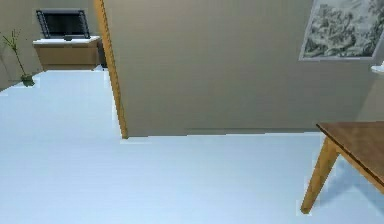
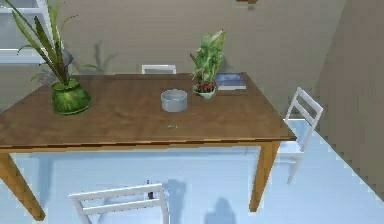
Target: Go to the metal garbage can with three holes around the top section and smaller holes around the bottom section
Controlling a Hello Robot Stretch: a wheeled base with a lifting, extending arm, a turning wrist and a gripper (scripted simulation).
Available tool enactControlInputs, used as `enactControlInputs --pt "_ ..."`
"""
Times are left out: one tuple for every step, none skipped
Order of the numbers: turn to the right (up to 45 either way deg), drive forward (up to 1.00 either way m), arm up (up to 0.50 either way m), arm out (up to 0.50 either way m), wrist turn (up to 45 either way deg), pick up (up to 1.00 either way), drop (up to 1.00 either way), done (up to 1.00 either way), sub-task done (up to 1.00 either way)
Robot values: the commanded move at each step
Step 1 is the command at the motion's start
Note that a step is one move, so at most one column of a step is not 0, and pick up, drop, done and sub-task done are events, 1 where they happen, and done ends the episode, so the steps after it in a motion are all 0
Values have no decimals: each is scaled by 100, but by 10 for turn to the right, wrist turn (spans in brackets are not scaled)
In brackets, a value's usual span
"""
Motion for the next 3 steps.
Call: enactControlInputs --pt "-60 0 0 0 0 0 0 0 0" --pt "0 50 0 0 0 0 0 0 0" --pt "-330 0 0 0 0 0 0 0 0"
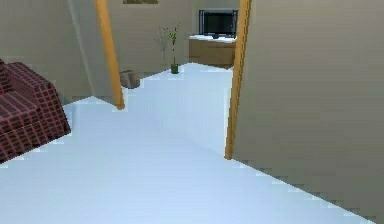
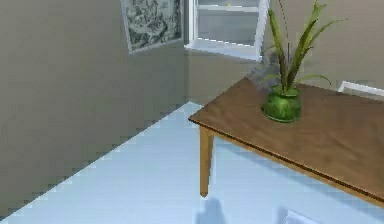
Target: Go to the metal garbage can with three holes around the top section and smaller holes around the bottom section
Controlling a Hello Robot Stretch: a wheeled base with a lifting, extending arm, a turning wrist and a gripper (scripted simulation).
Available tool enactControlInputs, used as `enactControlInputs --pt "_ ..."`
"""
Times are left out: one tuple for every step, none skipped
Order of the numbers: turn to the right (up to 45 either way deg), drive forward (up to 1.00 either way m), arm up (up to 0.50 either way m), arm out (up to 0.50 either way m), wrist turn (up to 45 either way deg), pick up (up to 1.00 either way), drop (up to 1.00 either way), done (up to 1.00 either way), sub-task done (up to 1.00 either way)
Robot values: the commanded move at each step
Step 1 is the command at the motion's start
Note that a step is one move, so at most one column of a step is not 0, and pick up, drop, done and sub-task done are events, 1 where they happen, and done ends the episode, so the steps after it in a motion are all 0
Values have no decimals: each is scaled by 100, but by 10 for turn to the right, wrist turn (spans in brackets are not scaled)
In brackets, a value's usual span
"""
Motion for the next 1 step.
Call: enactControlInputs --pt "0 100 0 0 0 0 0 0 0"
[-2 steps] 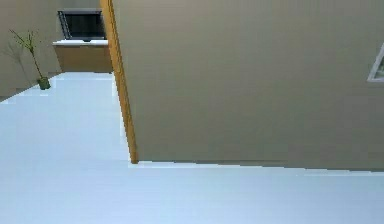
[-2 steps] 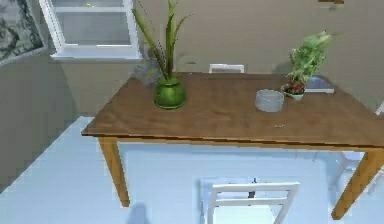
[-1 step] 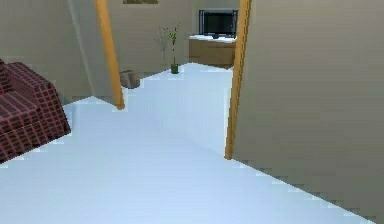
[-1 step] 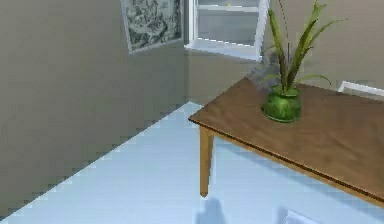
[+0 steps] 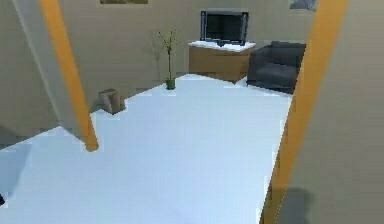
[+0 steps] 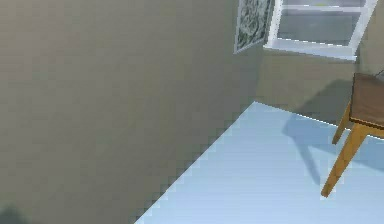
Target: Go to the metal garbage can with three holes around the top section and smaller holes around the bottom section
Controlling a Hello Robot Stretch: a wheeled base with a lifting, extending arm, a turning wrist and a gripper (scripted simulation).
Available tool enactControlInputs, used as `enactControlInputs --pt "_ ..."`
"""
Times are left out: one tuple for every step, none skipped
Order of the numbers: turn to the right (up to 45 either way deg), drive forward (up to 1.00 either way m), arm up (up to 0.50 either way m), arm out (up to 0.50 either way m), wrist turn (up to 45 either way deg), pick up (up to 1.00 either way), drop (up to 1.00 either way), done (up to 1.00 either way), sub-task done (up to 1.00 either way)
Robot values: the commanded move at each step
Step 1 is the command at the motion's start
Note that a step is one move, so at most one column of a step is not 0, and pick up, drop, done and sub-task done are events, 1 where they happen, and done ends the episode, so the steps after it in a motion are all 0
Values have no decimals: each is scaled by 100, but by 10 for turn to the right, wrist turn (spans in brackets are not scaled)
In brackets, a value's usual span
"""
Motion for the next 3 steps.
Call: enactControlInputs --pt "-30 0 0 0 0 0 0 0 0" --pt "0 95 0 0 0 0 0 0 0" --pt "450 0 0 0 0 0 0 0 0"
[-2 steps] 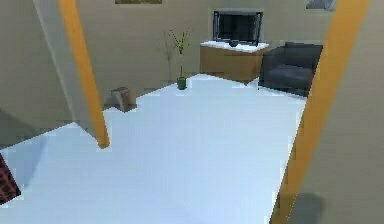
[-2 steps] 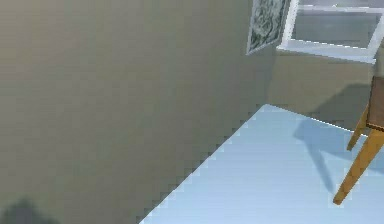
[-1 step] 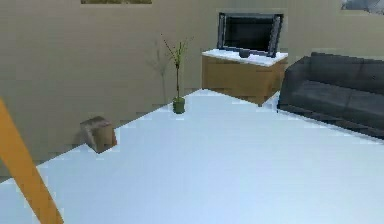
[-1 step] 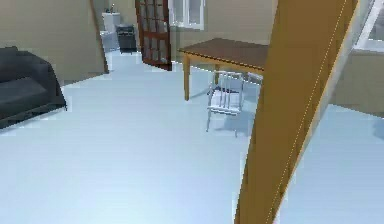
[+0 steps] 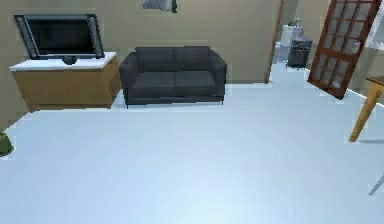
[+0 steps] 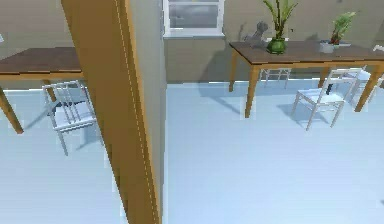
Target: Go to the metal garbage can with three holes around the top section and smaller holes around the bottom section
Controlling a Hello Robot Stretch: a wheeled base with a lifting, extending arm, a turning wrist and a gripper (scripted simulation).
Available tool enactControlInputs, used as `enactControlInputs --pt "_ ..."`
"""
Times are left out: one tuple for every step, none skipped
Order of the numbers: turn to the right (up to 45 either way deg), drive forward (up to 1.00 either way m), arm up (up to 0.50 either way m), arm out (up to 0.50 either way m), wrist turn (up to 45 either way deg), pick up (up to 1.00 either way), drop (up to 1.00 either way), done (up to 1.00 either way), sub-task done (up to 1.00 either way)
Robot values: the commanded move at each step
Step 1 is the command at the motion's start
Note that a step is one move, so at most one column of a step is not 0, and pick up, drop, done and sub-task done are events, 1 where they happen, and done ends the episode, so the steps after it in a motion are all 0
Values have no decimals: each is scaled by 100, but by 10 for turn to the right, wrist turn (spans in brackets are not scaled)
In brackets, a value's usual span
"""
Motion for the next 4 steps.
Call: enactControlInputs --pt "120 0 0 0 0 0 0 0 0" --pt "0 30 0 0 0 0 0 0 0" --pt "180 0 0 0 0 0 0 0 0" --pt "0 100 0 0 0 0 0 0 0"
